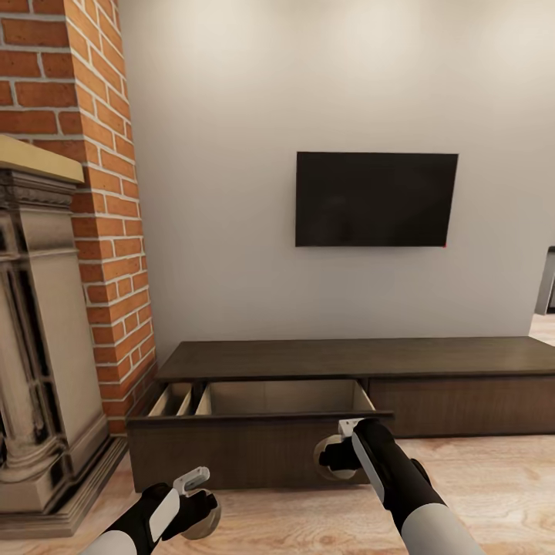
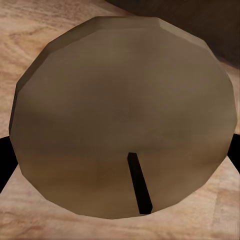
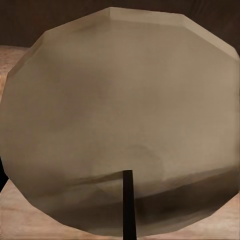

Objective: Place each of the two pumpkins and all three candles from the living room inside a cabinet in the living room (use any cabinet), then make sure every cabinet is closed, and position the cauldron so it is next to a table in the living room.

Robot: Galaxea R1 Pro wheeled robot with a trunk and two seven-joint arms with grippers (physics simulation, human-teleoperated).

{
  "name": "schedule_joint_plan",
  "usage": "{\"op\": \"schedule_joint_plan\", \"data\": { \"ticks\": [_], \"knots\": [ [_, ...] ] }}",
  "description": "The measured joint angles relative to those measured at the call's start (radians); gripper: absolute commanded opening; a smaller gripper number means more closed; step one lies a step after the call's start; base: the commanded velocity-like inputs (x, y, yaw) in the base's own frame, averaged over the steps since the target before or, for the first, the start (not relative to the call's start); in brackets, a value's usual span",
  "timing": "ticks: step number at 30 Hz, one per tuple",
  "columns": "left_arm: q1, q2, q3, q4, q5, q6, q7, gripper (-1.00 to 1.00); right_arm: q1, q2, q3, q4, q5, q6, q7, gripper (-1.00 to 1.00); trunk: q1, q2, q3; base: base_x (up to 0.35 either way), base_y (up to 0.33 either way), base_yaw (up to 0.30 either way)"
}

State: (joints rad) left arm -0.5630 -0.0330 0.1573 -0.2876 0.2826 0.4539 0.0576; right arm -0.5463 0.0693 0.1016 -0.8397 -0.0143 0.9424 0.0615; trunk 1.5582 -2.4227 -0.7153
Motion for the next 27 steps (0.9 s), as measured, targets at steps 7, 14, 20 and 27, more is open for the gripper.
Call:
{"op": "schedule_joint_plan", "data": {
  "ticks": [7, 14, 20, 27],
  "knots": [
    [0.0, 0.0, 0.0, 0.0, 0.0, 0.0, 0.0, -1.0, 0.001, 0.0, -0.001, 0.0, 0.0, 0.001, 0.0, -1.0, -0.027, 0.049, 0.011, 0.0, 0.0, 0.0],
    [0.0, 0.0, 0.0, 0.0, 0.0, 0.0, 0.0, -1.0, 0.0, 0.0, -0.001, 0.0, 0.0, 0.001, 0.0, -1.0, -0.054, 0.098, 0.021, 0.0, 0.0, 0.0],
    [0.0, 0.0, 0.0, 0.0, 0.0, 0.0, 0.0, -1.0, 0.0, 0.0, -0.001, 0.0, -0.001, 0.001, 0.0, -1.0, -0.077, 0.14, 0.031, 0.0, 0.0, 0.0],
    [0.0, 0.0, -0.001, 0.0, 0.0, 0.0, 0.0, -1.0, 0.001, 0.0, -0.001, 0.0, -0.001, 0.001, 0.0, -1.0, -0.104, 0.189, 0.041, 0.0, 0.0, 0.0]
  ]
}}
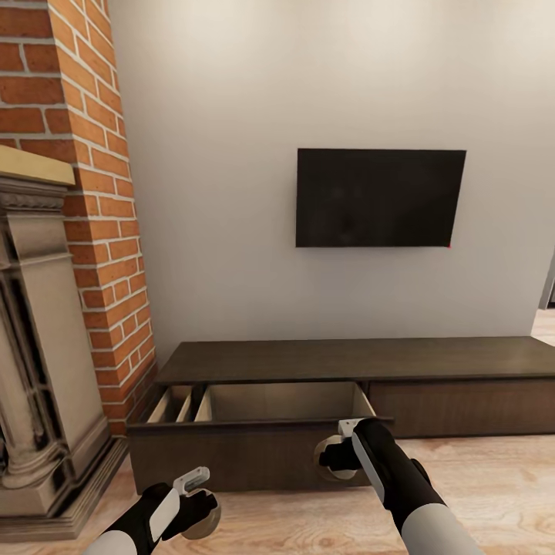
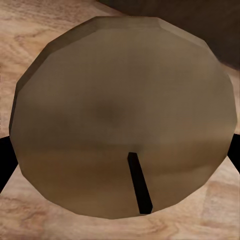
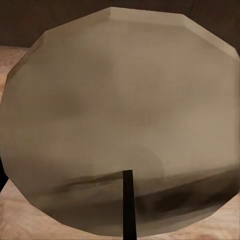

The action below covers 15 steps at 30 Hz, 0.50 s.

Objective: Place each of the two pumpkins and all three candles from the living room inside a cabinet in the living room (use any cabinet), then make sure every cabinet is closed, and position the cauldron so it is next to a table in the living room.

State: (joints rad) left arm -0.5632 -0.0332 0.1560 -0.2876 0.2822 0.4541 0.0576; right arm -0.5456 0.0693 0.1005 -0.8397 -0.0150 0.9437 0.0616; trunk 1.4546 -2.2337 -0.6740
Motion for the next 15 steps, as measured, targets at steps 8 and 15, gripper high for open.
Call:
{"op": "schedule_joint_plan", "data": {
  "ticks": [8, 15],
  "knots": [
    [0.0, 0.0, 0.0, 0.0, 0.0, 0.0, 0.0, -1.0, 0.0, 0.001, 0.0, 0.0, -0.001, 0.0, 0.0, -1.0, -0.031, 0.056, 0.012, 0.0, 0.0, 0.0],
    [0.0, -0.004, 0.0, 0.0, 0.002, 0.0, 0.001, -1.0, 0.0, 0.001, 0.0, 0.0, -0.001, 0.0, 0.0, -1.0, -0.058, 0.105, 0.023, 0.0, 0.0, 0.0]
  ]
}}
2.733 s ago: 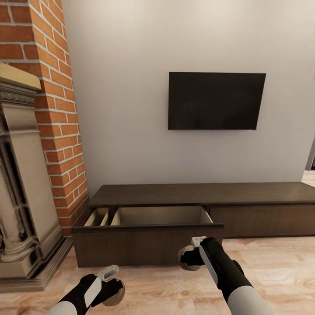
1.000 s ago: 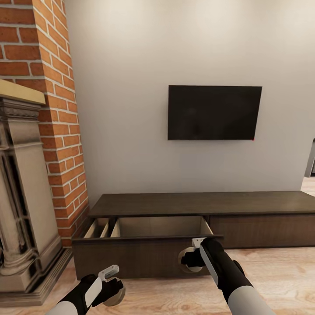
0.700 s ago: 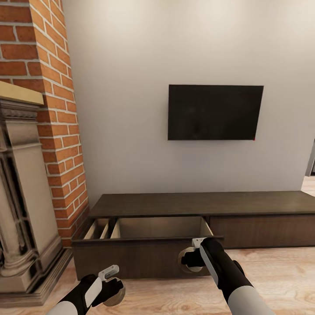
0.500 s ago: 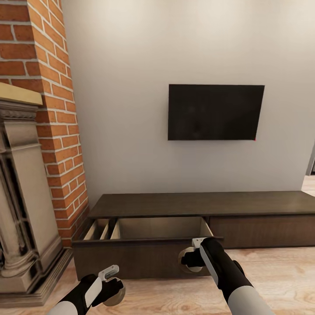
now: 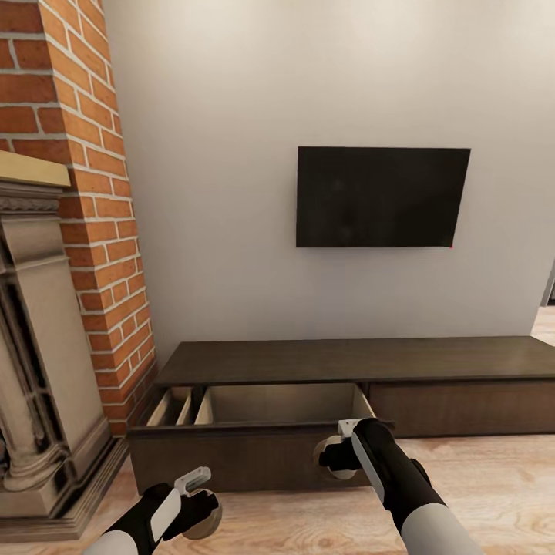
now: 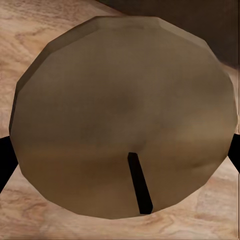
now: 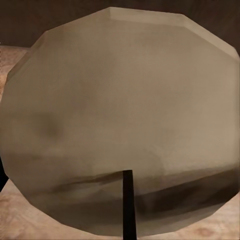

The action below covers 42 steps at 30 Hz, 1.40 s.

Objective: Place each of the two pumpkins and all three candles from the living room inside a cabinet in the living room (use any cabinet), then make sure every cabinet is closed, and position the cauldron so it is next to a table in the living room.

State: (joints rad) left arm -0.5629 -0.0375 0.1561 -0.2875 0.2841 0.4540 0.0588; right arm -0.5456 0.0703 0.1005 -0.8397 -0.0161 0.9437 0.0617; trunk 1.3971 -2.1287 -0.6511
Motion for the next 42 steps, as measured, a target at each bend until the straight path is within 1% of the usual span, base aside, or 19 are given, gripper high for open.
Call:
{"op": "schedule_joint_plan", "data": {
  "ticks": [42],
  "knots": [
    [0.0, -0.005, 0.0, 0.0, -0.008, 0.0, 0.003, -1.0, -0.001, 0.001, 0.0, 0.0, 0.0, -0.003, 0.0, -1.0, -0.161, 0.294, 0.064, 0.0, 0.0, 0.0]
  ]
}}
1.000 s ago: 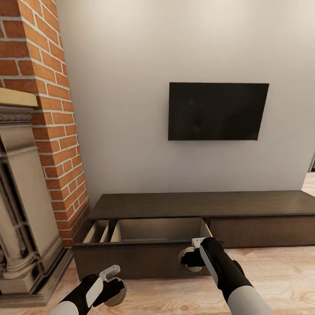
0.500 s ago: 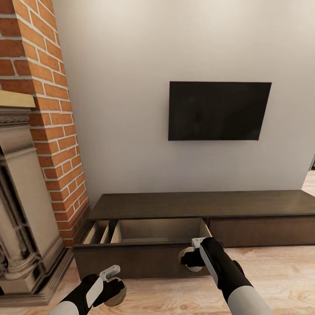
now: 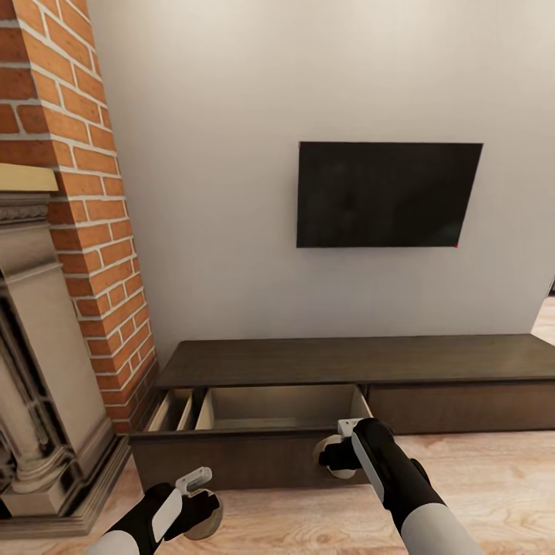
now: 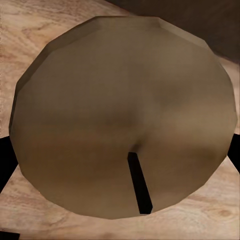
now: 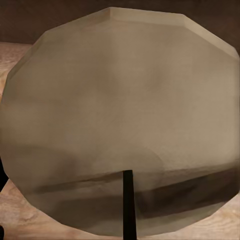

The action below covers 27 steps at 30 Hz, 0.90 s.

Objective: Place each of the two pumpkins and all three candles from the living room inside a cabinet in the living room (use any cabinet), then make sure every cabinet is closed, and position the cauldron so it is next to a table in the living room.

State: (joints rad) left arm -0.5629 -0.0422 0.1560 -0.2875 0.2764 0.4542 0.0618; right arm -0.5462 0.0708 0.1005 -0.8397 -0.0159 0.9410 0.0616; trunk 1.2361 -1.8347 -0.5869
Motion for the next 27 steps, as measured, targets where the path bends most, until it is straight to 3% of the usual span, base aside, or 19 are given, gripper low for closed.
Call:
{"op": "schedule_joint_plan", "data": {
  "ticks": [19, 27],
  "knots": [
    [0.0, -0.005, 0.0, 0.0, -0.025, -0.001, 0.003, -1.0, 0.001, 0.0, 0.0, 0.0, 0.0, 0.0, -0.001, -1.0, -0.073, 0.133, 0.029, 0.0, 0.0, 0.0],
    [0.0, -0.005, 0.001, 0.0, -0.026, -0.003, 0.0, -1.0, 0.0, 0.0, 0.0, 0.0, 0.0, 0.0, 0.0, -1.0, -0.073, 0.133, 0.016, 0.0, 0.0, 0.0]
  ]
}}
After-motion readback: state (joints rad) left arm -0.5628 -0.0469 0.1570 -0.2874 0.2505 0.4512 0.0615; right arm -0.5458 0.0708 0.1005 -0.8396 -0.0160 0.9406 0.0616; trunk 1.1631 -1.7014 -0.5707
